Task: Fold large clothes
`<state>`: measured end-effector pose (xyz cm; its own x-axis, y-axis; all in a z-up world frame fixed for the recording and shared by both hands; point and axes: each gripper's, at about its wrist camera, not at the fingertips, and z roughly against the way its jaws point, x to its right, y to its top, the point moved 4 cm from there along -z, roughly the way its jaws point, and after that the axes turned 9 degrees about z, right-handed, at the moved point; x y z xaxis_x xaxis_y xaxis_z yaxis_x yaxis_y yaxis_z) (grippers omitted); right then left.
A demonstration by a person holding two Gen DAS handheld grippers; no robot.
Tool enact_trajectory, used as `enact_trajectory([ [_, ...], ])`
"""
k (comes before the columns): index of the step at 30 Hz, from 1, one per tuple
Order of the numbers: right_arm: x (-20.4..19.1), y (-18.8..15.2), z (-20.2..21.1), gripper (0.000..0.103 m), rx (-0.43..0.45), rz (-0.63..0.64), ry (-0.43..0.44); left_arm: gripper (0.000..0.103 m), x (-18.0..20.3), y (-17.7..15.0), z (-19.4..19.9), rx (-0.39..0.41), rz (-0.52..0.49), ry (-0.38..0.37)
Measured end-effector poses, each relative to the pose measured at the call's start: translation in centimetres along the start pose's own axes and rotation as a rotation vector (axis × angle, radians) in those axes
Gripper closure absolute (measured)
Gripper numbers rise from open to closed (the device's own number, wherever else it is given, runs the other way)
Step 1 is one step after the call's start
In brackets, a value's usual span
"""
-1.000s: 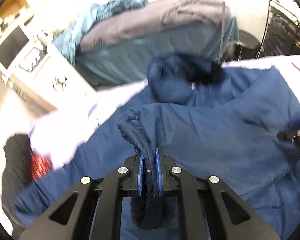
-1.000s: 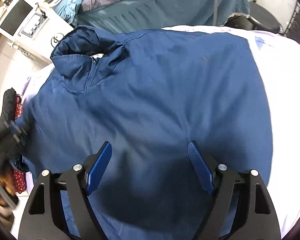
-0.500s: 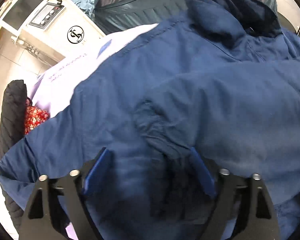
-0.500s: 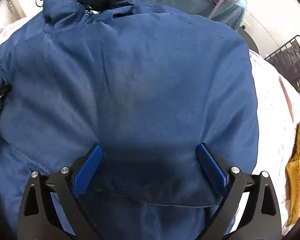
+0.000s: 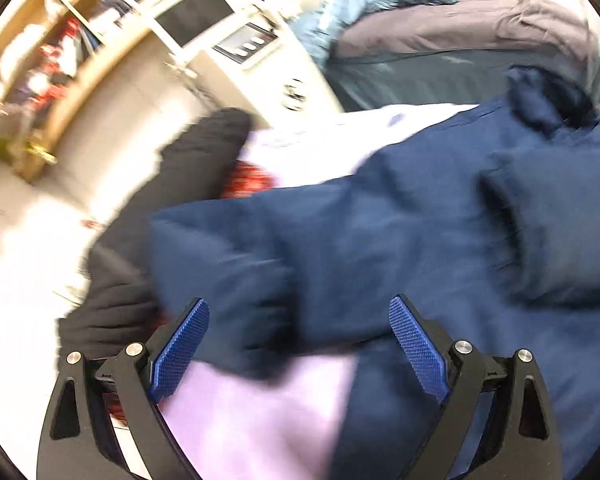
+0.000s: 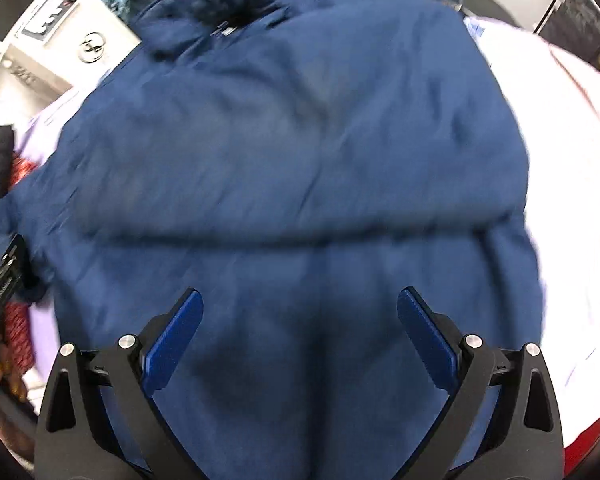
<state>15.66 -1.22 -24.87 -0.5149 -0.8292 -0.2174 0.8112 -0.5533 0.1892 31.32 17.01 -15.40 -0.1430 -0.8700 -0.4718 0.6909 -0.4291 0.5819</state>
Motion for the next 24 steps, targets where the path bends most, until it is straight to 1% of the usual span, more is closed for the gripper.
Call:
enact_trajectory([
  [1, -0.9, -0.6, 0.0, 0.007, -0.007, 0.028, 0.009, 0.013, -0.9, 0.0, -0.8, -0.005, -0.02, 0.029],
  [3, -2.8, -1.9, 0.0, 0.007, -0.022, 0.089, 0.015, 0.013, -1.8, -0.5, -2.1, -0.043, -0.044, 0.072],
  [5, -4.2, -2.2, 0.4, 0.007, -0.021, 0.147, 0.016, 0.013, -3.1, -0.4, -3.9, -0.095, -0.014, 0.096],
  [7, -5.3, -2.0, 1.5, 0.007, 0.01, 0.186, 0.028, 0.021, -3.7, -0.7, -5.5, -0.16, 0.022, 0.099],
  [9, -5.7, -1.4, 2.2, 0.007, 0.032, 0.199, 0.031, 0.034, -3.7, -1.5, -7.1, -0.222, 0.036, 0.097],
  [10, -5.8, -1.3, 2.6, 0.007, 0.042, 0.2, 0.031, 0.038, -3.4, -2.1, -7.4, -0.248, 0.032, 0.097],
  [11, -5.6, -1.5, 2.9, 0.007, 0.046, 0.196, 0.03, 0.045, -3.3, -2.2, -7.9, -0.266, 0.03, 0.103],
  [13, -4.7, -1.6, 3.2, 0.007, 0.044, 0.17, 0.032, 0.053, -3.5, -2.2, -9.1, -0.292, 0.045, 0.106],
  [14, -3.7, -1.9, 3.4, 0.007, 0.043, 0.156, 0.037, 0.063, -3.9, -2.2, -9.4, -0.299, 0.064, 0.097],
  [15, -3.1, -2.1, 3.5, 0.007, 0.041, 0.139, 0.043, 0.071, -4.6, -1.8, -9.6, -0.301, 0.092, 0.082],
  [16, -2.7, -2.2, 3.5, 0.007, 0.041, 0.125, 0.047, 0.075, -5.0, -1.7, -9.7, -0.304, 0.107, 0.072],
  [17, -1.9, -2.4, 3.6, 0.007, 0.044, 0.104, 0.049, 0.082, -5.6, -1.3, -9.7, -0.312, 0.13, 0.054],
  [18, -1.9, -2.4, 3.2, 0.007, 0.045, 0.093, 0.049, 0.087, -6.3, -0.8, -9.7, -0.32, 0.16, 0.029],
  [21, -0.6, -2.8, 3.0, 0.007, 0.042, 0.045, 0.051, 0.089, -8.0, -0.2, -9.1, -0.344, 0.264, -0.056],
  [23, 0.4, -3.0, 3.0, 0.007, 0.042, 0.015, 0.061, 0.09, -8.4, 0.9, -7.5, -0.33, 0.331, -0.144],
  [24, 0.5, -3.0, 2.8, 0.007, 0.041, 0.008, 0.064, 0.09, -8.5, 1.4, -6.6, -0.316, 0.338, -0.171],
])
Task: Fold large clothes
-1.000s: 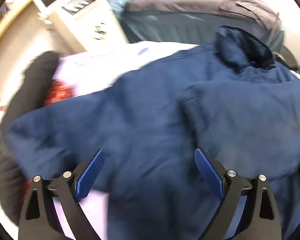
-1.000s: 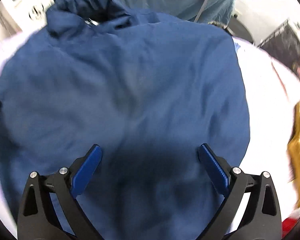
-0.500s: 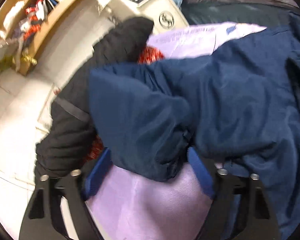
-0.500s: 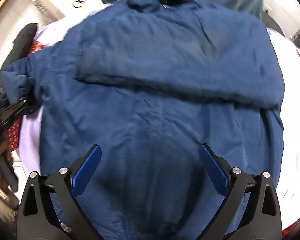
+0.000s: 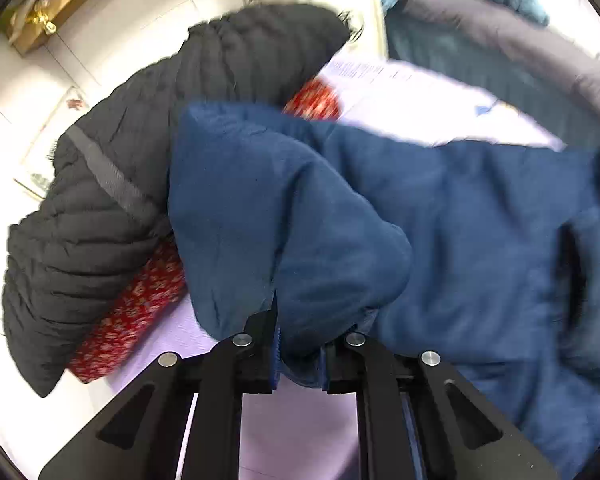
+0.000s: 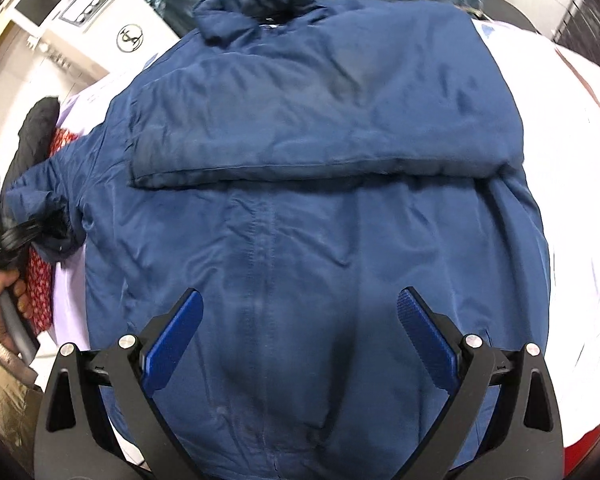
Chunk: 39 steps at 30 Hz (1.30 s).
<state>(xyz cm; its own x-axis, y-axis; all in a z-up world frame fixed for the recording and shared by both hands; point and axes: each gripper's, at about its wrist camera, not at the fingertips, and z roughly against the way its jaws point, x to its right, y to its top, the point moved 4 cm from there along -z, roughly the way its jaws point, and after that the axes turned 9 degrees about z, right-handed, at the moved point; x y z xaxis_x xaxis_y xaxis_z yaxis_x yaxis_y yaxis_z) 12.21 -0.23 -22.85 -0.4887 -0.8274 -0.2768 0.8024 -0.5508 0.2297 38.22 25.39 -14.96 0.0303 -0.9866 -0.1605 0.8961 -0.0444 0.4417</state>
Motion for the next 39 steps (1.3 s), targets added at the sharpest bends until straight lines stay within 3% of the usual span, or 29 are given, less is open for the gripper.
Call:
enact_trajectory([
  [7, 0.6, 0.3, 0.5, 0.007, 0.022, -0.014, 0.035, 0.091, 5.0, 1.0, 7.2, 0.059, -0.057, -0.187],
  [12, 1.4, 0.4, 0.8, 0.007, 0.035, -0.025, 0.043, 0.091, 11.4, 0.6, 11.4, 0.034, -0.109, -0.373],
  [19, 4.7, -0.5, 1.5, 0.007, 0.051, -0.1, 0.04, 0.091, 21.1, -1.5, 16.6, 0.06, -0.258, -0.53],
  [24, 7.5, -1.4, 1.7, 0.007, 0.055, -0.174, 0.026, 0.091, 28.0, -4.7, 18.4, 0.004, -0.353, -0.644],
  [28, 9.1, -1.9, 2.0, 0.007, 0.059, -0.216, 0.013, 0.091, 32.5, -8.2, 18.0, -0.104, -0.393, -0.706],
  [29, 9.4, -2.0, 2.0, 0.007, 0.059, -0.223, 0.01, 0.086, 33.5, -9.1, 17.6, -0.137, -0.399, -0.712],
  [32, 9.9, -2.2, 2.1, 0.007, 0.057, -0.236, 0.005, 0.055, 35.2, -10.8, 16.1, -0.194, -0.428, -0.688],
  [33, 10.0, -2.2, 2.2, 0.007, 0.057, -0.238, 0.005, 0.042, 35.3, -11.5, 16.0, -0.185, -0.434, -0.678],
  [36, 10.0, -2.4, 2.7, 0.007, 0.068, -0.233, -0.002, 0.014, 34.4, -12.1, 16.4, -0.13, -0.441, -0.703],
  [39, 10.0, -2.5, 2.4, 0.007, 0.062, -0.229, -0.008, 0.012, 33.5, -12.6, 16.4, -0.118, -0.457, -0.69],
])
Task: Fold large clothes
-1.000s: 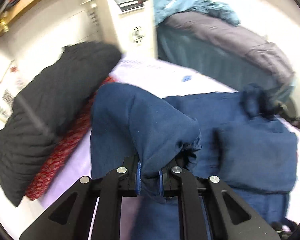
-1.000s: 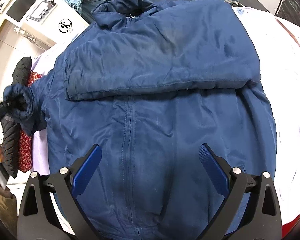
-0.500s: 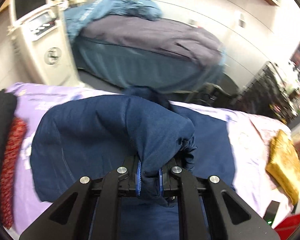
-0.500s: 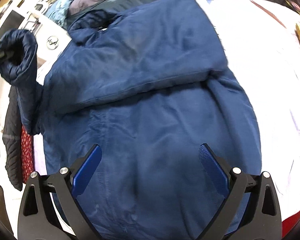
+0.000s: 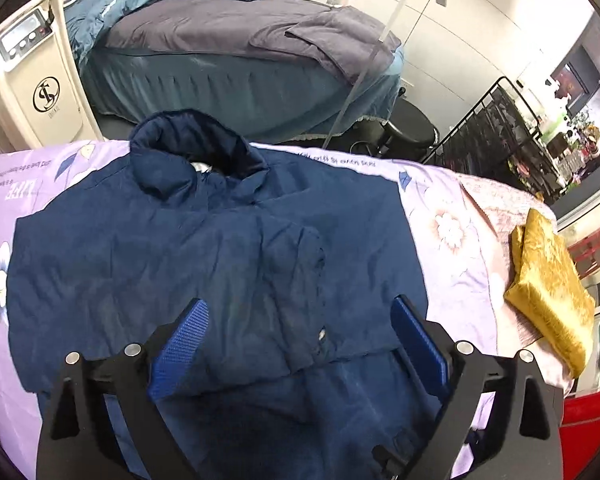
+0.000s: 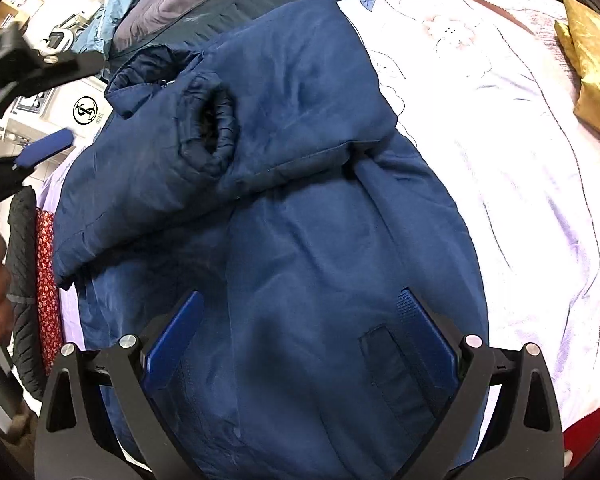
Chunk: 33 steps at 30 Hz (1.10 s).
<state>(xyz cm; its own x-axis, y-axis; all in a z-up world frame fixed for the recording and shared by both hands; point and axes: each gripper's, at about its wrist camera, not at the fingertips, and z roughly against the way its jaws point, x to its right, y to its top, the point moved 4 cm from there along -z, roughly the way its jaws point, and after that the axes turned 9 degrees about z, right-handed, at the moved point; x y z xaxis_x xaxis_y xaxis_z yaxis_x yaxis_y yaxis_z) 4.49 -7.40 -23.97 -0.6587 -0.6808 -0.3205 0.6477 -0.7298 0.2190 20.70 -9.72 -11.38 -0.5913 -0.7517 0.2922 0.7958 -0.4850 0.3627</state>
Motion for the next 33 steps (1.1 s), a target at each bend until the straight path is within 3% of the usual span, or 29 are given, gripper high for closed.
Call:
enact_trajectory([
  [7, -1.6, 0.6, -1.2, 0.007, -0.029, 0.034, 0.017, 0.012, -5.5, -3.3, 1.7, -0.015, -0.02, 0.113],
  [14, -6.4, 3.8, -1.5, 0.007, -0.004, 0.173, 0.048, 0.012, -18.0, -6.4, 3.9, -0.029, 0.152, 0.313],
  [18, -10.9, 6.4, -1.9, 0.007, 0.037, 0.315, 0.037, 0.012, -22.5, -6.6, 5.7, 0.012, 0.249, 0.38],
  [23, -16.4, 8.5, -3.6, 0.007, 0.047, 0.535, -0.048, 0.012, -23.2, -5.5, 5.0, 0.052, 0.211, 0.419],
  [28, -16.9, 9.9, -7.5, 0.007, -0.031, 0.56, -0.116, 0.007, -22.6, -3.3, 1.4, 0.013, 0.106, 0.456],
  [31, -15.9, 10.0, -10.8, 0.007, -0.123, 0.55, -0.157, 0.006, -23.6, -2.9, -1.4, -0.056, 0.115, 0.469],
  [33, -15.9, 10.1, -11.5, 0.007, -0.122, 0.548, -0.154, 0.005, -24.1, -3.1, -2.4, -0.08, 0.116, 0.471],
])
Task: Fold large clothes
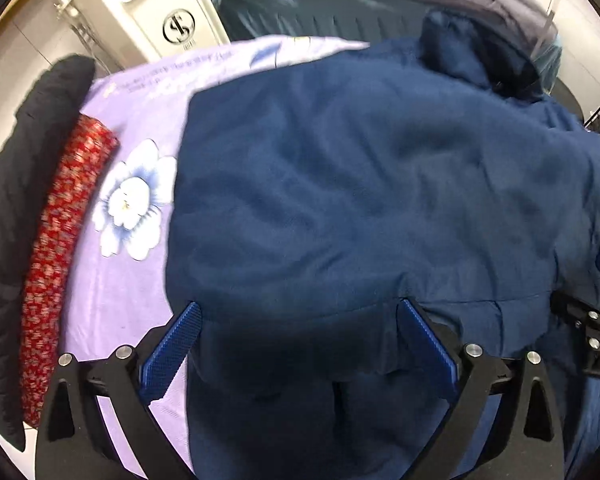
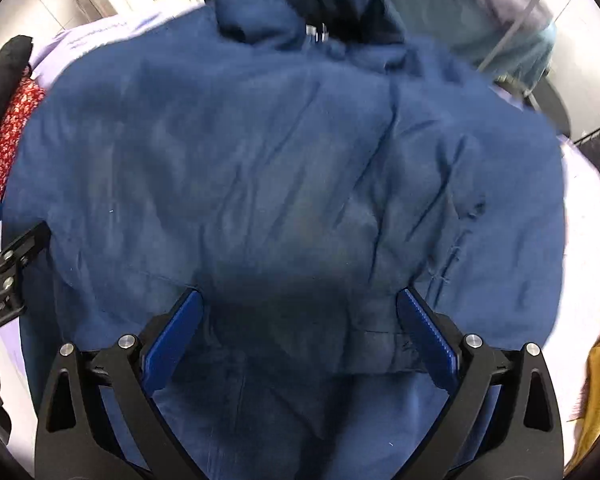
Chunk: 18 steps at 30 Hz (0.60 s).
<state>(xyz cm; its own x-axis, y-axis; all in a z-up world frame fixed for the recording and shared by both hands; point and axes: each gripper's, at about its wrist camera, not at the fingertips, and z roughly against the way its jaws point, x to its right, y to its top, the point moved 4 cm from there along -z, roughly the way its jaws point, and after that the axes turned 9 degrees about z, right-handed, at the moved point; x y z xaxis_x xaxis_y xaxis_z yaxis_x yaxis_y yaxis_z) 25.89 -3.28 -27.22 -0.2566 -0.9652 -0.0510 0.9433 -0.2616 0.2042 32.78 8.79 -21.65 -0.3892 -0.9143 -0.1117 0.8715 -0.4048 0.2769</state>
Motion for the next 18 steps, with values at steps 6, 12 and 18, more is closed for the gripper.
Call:
enact_trajectory([
  [6, -0.3, 0.5, -1.9, 0.006, -0.015, 0.001, -0.004, 0.005, 0.1, -0.3, -1.5, -0.004, -0.022, -0.002],
  [12, -0.2, 1.1, -2.9, 0.005, 0.004, -0.014, -0.025, 0.005, 0.0, -0.2, -2.8, -0.035, -0.009, -0.025],
  [18, -1.0, 0.7, -3.3, 0.005, 0.038, -0.03, -0.034, 0.004, -0.3, 0.2, -3.7, -0.076, 0.03, -0.044],
])
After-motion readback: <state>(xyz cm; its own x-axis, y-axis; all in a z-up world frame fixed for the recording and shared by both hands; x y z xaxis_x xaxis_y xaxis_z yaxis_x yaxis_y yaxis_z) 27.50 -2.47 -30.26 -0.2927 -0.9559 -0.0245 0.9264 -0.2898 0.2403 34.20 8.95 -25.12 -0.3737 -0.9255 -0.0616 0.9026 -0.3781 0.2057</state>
